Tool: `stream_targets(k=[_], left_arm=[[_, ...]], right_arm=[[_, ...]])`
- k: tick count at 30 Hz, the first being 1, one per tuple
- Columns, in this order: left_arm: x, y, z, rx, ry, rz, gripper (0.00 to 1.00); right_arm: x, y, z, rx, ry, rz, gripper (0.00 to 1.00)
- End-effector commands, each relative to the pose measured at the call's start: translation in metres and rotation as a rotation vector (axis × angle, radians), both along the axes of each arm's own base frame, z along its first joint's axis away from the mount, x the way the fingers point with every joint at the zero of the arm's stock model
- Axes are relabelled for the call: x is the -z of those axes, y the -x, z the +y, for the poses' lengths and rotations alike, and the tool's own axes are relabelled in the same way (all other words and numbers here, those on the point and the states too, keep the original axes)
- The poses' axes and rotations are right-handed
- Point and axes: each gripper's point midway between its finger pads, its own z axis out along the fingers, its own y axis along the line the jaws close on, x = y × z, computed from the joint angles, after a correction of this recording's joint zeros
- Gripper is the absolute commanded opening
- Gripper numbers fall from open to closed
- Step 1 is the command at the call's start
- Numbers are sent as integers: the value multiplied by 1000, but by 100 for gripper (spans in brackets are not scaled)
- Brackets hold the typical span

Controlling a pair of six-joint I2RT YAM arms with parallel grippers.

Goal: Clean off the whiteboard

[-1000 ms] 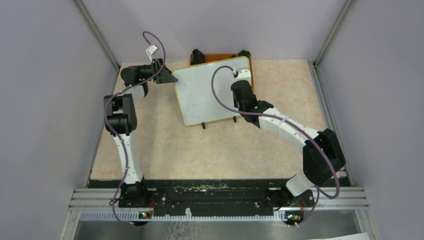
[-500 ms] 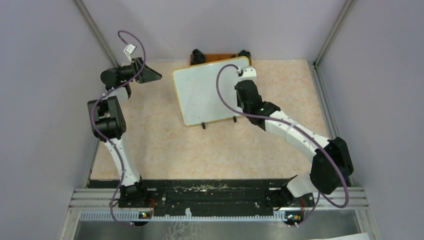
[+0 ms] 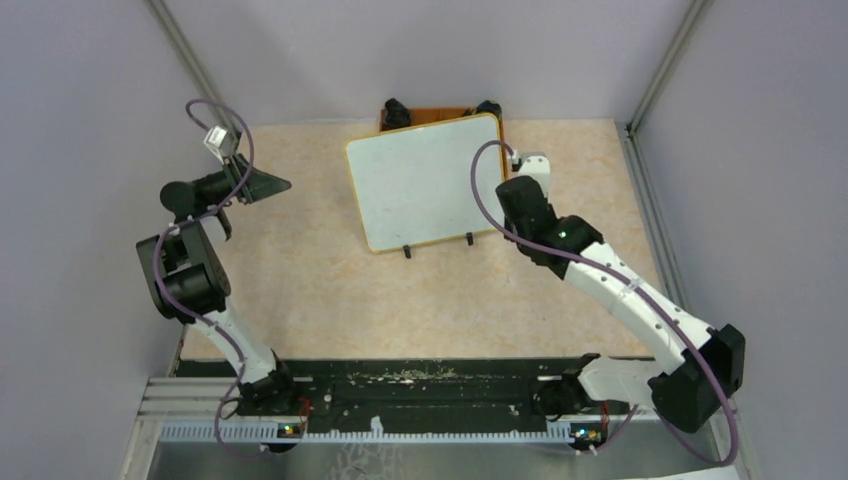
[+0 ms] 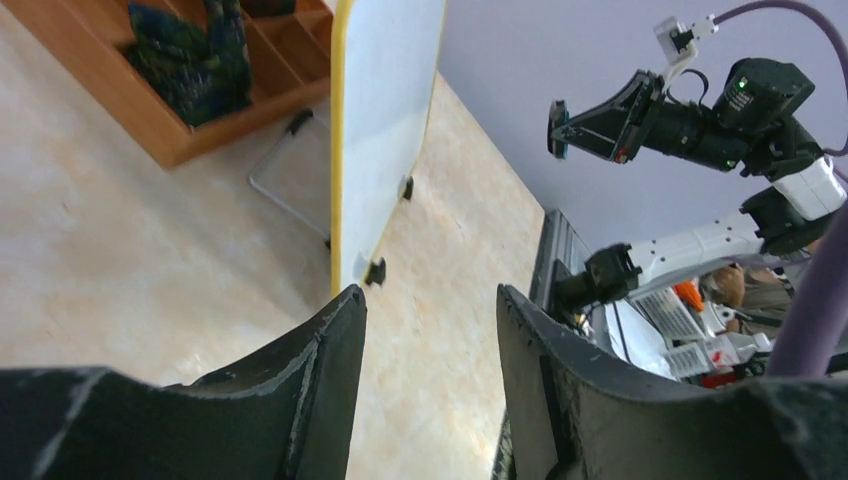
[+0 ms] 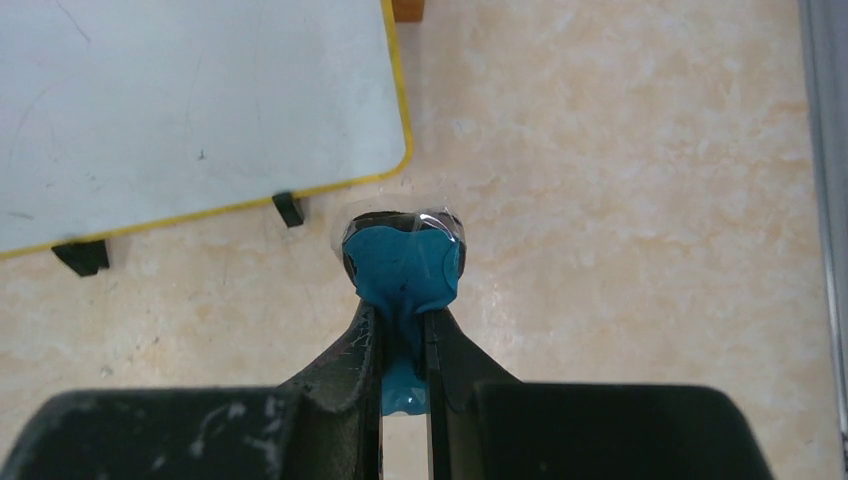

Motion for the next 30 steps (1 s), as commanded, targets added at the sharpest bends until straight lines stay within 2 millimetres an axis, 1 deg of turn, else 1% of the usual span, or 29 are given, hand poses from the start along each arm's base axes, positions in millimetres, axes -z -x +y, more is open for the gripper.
stream_targets(k=[1,4,7,9,13,15,17,20,21,23,26,30], left_arm=[[40,59,0,144,-262,-125,57],[55,81,-9,150,-235,-88,57],[69,105,-22,165,-210,-58,57],[72,120,-29,168,-203,-54,57],[74,147,-42,170,-202,-55,57],[71,159,-47,169,-214,-77,57],[67,167,-51,167,-228,-100,57],[63,175,-54,162,-238,-112,57],[62,177,-54,159,-239,-111,57],[61,176,-52,147,-241,-111,57],[62,172,-45,124,-238,-101,57],[68,169,-41,111,-226,-83,57]], right_arm=[[10,41,-4,-39,-94,96,0],[28,61,7,-123,-156,164,0],[50,79,21,-207,-205,249,0],[66,89,28,-243,-215,300,0],[87,103,40,-279,-204,347,0],[95,108,51,-298,-203,358,0],[108,112,61,-317,-191,384,0],[127,111,75,-327,-186,414,0],[136,111,80,-336,-184,436,0],[147,110,90,-351,-183,459,0],[163,107,100,-356,-151,487,10],[180,105,113,-371,-111,524,18]])
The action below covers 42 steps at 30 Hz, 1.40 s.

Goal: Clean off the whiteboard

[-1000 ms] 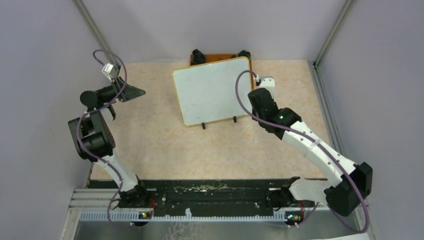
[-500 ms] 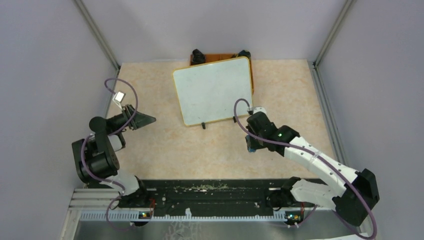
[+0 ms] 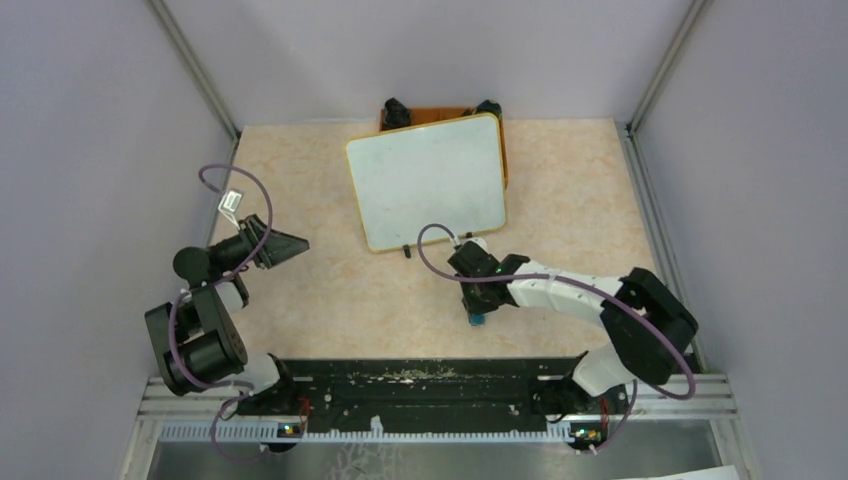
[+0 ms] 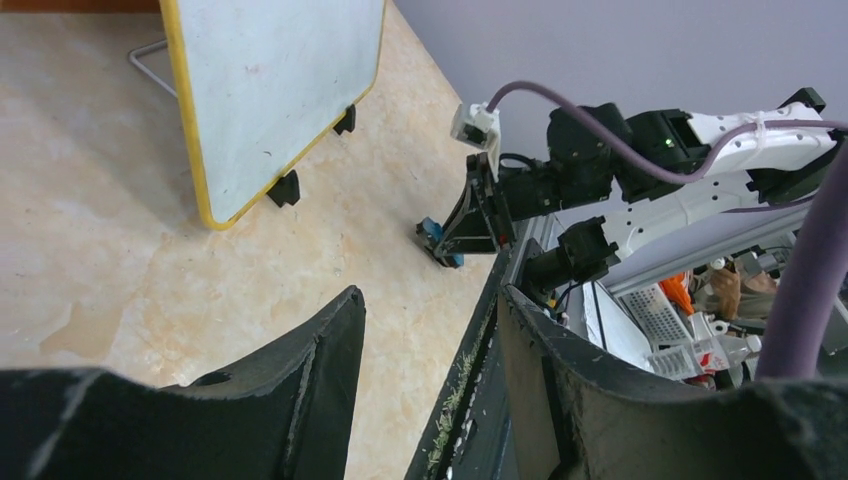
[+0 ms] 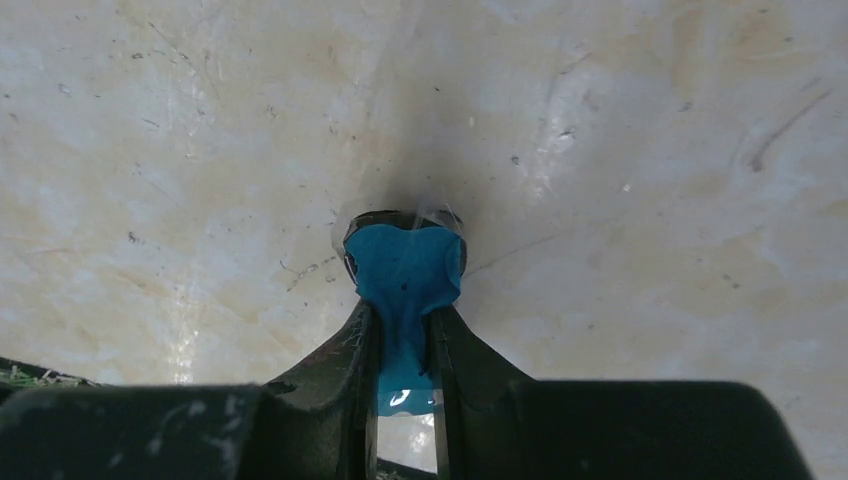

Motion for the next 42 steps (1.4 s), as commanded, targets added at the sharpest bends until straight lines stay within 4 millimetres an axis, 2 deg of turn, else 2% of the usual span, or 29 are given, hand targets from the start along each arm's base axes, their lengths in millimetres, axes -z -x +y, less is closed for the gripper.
stream_targets(k=[1,7,14,23,32,38,42], left_arm=[[31,35,2,180,-240,-119,57],[29,38,2,176,-253,-141,57],[28,37,2,175,-263,-160,58],[26,29,6,174,-267,-167,58],[32,25,9,180,-259,-161,58],[32,18,12,180,-254,-157,58],[33,18,12,180,-254,-157,58]], right_arm=[[-2,-16,35,-27,-45,-43,20],[0,-17,51,-59,-13,-65,37],[-10,-18,59,-83,-26,-100,72],[-30,-24,44,-41,13,-170,74],[-29,-28,20,36,115,-222,73],[-57,-32,20,57,10,-313,77],[-81,-34,10,97,-53,-392,78]])
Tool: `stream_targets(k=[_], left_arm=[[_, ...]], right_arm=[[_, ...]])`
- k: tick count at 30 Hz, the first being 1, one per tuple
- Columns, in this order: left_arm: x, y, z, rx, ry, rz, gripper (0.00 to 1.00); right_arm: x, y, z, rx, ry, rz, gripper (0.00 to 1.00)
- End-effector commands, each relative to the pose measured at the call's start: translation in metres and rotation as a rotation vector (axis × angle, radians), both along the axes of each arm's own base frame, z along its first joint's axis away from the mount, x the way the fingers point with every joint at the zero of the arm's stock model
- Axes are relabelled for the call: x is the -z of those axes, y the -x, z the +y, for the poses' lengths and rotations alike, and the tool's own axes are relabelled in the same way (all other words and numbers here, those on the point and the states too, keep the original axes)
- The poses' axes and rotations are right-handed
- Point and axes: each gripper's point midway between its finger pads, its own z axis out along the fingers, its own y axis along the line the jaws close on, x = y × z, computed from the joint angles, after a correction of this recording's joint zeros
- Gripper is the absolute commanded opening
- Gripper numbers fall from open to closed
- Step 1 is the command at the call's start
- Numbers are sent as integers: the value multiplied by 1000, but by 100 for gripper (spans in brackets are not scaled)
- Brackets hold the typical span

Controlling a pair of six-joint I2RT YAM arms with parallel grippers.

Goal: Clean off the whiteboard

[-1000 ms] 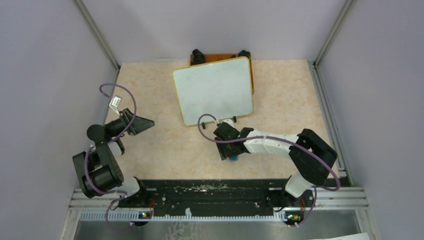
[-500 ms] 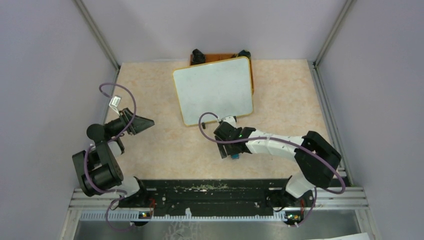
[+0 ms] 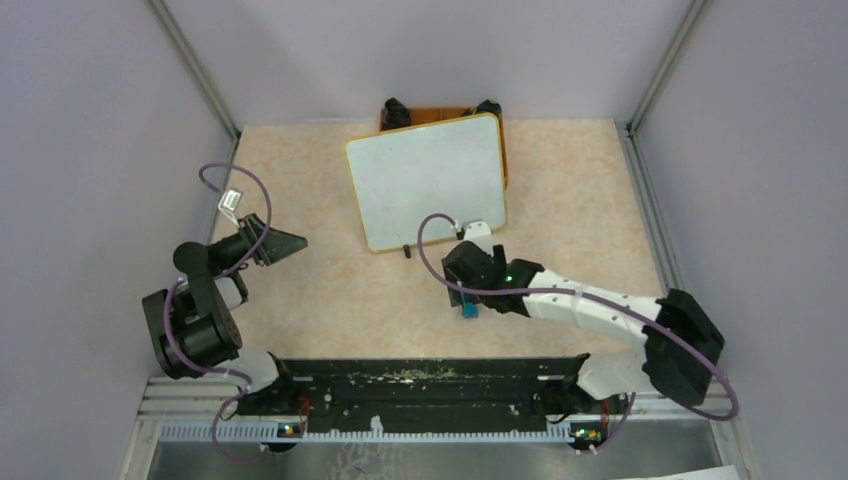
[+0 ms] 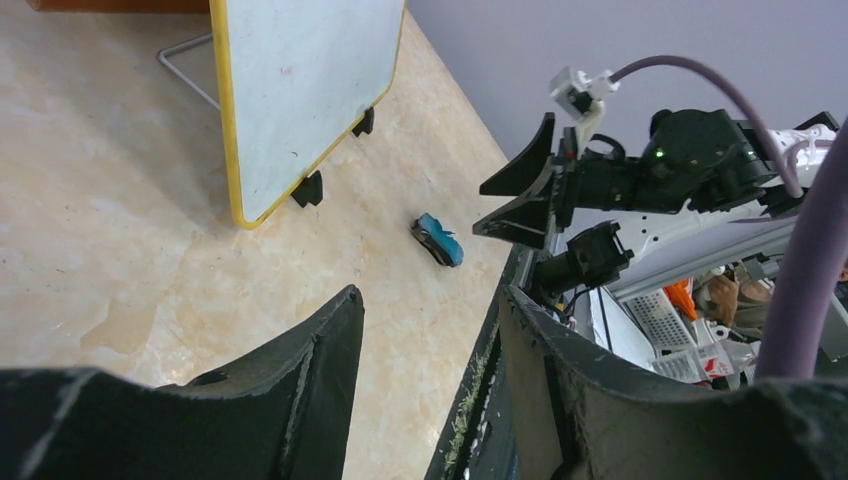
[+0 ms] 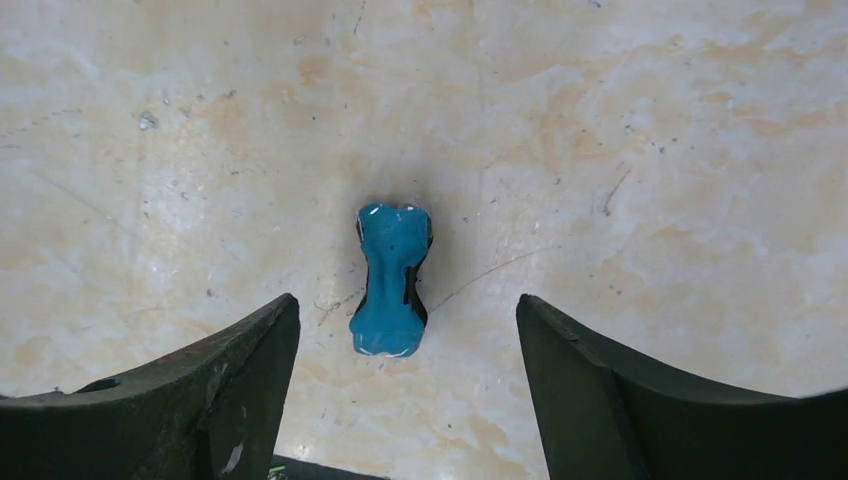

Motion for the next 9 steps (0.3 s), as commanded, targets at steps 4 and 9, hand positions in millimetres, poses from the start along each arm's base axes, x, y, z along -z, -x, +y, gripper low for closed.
stream_targets(k=[4,9], left_arm=[[19,34,0,201,-262,-177,58],[16,36,-1,199,-268,-185,58]], right_arm=[[-48,-8,-7,54,-138,-172,79],[-49,-8,-14,73,-135,-188,81]])
